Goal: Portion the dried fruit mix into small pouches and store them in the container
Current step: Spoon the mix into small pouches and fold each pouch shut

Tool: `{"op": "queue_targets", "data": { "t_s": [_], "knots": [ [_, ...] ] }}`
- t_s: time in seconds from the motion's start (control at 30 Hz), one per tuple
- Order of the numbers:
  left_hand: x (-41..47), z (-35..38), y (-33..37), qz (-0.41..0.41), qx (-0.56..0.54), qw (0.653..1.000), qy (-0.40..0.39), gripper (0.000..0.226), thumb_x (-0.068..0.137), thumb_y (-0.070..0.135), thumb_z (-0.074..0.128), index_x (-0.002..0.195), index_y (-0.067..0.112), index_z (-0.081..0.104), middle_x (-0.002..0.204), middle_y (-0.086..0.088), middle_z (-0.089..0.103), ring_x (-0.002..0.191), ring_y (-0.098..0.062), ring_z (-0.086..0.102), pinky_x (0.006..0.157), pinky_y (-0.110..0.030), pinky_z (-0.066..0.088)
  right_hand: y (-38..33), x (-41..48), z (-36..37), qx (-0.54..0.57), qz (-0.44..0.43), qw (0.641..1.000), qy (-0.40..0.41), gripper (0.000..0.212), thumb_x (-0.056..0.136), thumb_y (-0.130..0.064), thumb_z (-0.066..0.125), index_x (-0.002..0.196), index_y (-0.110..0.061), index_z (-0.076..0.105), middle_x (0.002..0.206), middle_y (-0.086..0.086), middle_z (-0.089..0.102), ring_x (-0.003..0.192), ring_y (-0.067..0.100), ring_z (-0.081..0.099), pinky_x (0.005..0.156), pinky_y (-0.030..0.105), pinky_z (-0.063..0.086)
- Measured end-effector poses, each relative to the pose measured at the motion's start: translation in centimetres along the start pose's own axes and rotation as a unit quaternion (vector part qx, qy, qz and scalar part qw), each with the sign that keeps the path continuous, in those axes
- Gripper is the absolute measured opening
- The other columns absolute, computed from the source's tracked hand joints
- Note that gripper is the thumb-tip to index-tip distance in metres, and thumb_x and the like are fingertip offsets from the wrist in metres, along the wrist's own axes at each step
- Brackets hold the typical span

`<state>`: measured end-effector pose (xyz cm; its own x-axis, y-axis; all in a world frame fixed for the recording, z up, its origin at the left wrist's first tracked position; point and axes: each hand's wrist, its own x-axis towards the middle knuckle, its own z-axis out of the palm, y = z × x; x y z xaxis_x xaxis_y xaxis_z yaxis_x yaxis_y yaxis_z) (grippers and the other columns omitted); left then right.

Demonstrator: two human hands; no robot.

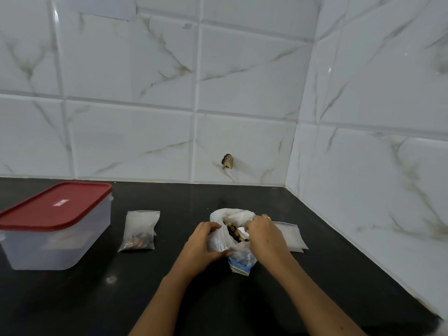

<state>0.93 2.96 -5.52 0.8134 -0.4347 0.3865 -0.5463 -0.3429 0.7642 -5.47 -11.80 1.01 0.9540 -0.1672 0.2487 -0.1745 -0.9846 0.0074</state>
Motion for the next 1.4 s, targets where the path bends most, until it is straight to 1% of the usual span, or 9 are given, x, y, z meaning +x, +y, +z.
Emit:
{"op": "queue_targets", "data": {
  "t_s": [0.27, 0.4, 0.5, 0.73, 0.83, 0.93, 1.1, 1.3, 1.4],
  "knots": [
    [0.3, 0.2, 0.0, 0.026, 0.016, 0.999, -0.018, 0.056, 0.068, 0.039, 0.080, 0.110, 0.036, 0.043, 0.107, 0.024, 0.041, 0.101, 0.007, 0.046, 0.079, -0.008, 0.042, 1.3, 1.3, 0.2, 0.285, 0.155, 0.946, -0.012, 0.026, 0.092, -0.006, 0.052, 0.112, -0.011, 0.068, 0.115, 0.009, 0.064, 0.095, 0.021, 0.064, 0.079, 0.025, 0.052],
    [0.3, 0.3, -0.1, 0.024, 0.013, 0.999, -0.017, 0.057, 0.068, 0.039, 0.079, 0.110, 0.037, 0.041, 0.107, 0.025, 0.041, 0.100, 0.010, 0.045, 0.077, -0.008, 0.041, 1.0, 1.0, -0.7, 0.168, 0.139, 0.975, -0.049, 0.031, 0.091, -0.009, 0.053, 0.120, -0.014, 0.062, 0.121, 0.008, 0.059, 0.100, 0.020, 0.060, 0.086, 0.026, 0.050],
    [0.3, 0.4, -0.3, 0.022, 0.010, 1.000, -0.015, 0.059, 0.069, 0.041, 0.079, 0.113, 0.036, 0.041, 0.109, 0.025, 0.040, 0.101, 0.010, 0.045, 0.078, -0.008, 0.041, 0.0, 0.4, -0.2, 0.155, 0.076, 0.985, 0.003, 0.026, 0.089, -0.007, 0.047, 0.111, -0.007, 0.062, 0.114, 0.013, 0.061, 0.105, 0.027, 0.057, 0.087, 0.031, 0.047],
    [0.7, 0.4, -0.9, 0.021, -0.002, 0.999, -0.029, 0.062, 0.067, 0.038, 0.080, 0.117, 0.032, 0.044, 0.116, 0.018, 0.041, 0.107, 0.000, 0.047, 0.086, -0.013, 0.044, 1.2, 2.3, 0.0, 0.357, 0.230, 0.904, -0.043, 0.022, 0.090, -0.009, 0.052, 0.100, 0.001, 0.069, 0.098, 0.014, 0.068, 0.084, 0.023, 0.064, 0.073, 0.033, 0.052],
    [0.8, 0.4, -0.8, 0.030, -0.006, 0.999, -0.028, 0.063, 0.066, 0.039, 0.081, 0.117, 0.033, 0.043, 0.116, 0.020, 0.041, 0.108, 0.003, 0.046, 0.085, -0.011, 0.043, 2.5, 2.3, -0.1, 0.357, 0.273, 0.885, -0.116, 0.012, 0.085, -0.007, 0.056, 0.081, -0.002, 0.066, 0.076, 0.009, 0.058, 0.060, 0.014, 0.047, 0.060, 0.026, 0.037],
    [0.8, 0.4, -0.7, 0.039, -0.016, 0.999, -0.029, 0.063, 0.065, 0.039, 0.082, 0.115, 0.034, 0.043, 0.115, 0.021, 0.041, 0.108, 0.006, 0.046, 0.084, -0.008, 0.043, 2.6, 2.4, 0.7, 0.398, 0.232, 0.885, -0.064, 0.020, 0.088, -0.003, 0.051, 0.093, -0.002, 0.070, 0.079, 0.009, 0.059, 0.066, 0.014, 0.050, 0.060, 0.023, 0.037],
    [0.7, 0.5, -0.7, 0.033, -0.019, 0.999, -0.024, 0.062, 0.065, 0.038, 0.082, 0.113, 0.036, 0.042, 0.114, 0.019, 0.042, 0.106, 0.006, 0.045, 0.081, -0.005, 0.042, 1.4, 2.1, 2.0, 0.325, 0.153, 0.933, 0.020, 0.026, 0.091, -0.006, 0.048, 0.104, -0.011, 0.070, 0.104, 0.008, 0.068, 0.090, 0.019, 0.062, 0.075, 0.027, 0.048],
    [0.6, 0.4, -0.8, 0.019, -0.017, 0.999, -0.027, 0.064, 0.065, 0.039, 0.082, 0.116, 0.035, 0.042, 0.116, 0.019, 0.040, 0.107, 0.007, 0.045, 0.079, -0.007, 0.043, 2.4, 2.1, 1.3, 0.450, 0.249, 0.856, -0.054, 0.022, 0.090, -0.007, 0.051, 0.100, -0.005, 0.070, 0.076, 0.006, 0.062, 0.070, 0.014, 0.054, 0.061, 0.023, 0.041],
    [0.9, 0.3, -0.9, 0.019, -0.024, 0.999, -0.032, 0.065, 0.065, 0.039, 0.082, 0.116, 0.036, 0.042, 0.118, 0.019, 0.040, 0.110, 0.004, 0.045, 0.084, -0.010, 0.044, 2.9, 2.7, 1.5, 0.431, 0.286, 0.849, -0.110, 0.023, 0.089, -0.010, 0.052, 0.100, -0.003, 0.070, 0.069, 0.004, 0.055, 0.061, 0.013, 0.048, 0.058, 0.023, 0.038]
  ]
}}
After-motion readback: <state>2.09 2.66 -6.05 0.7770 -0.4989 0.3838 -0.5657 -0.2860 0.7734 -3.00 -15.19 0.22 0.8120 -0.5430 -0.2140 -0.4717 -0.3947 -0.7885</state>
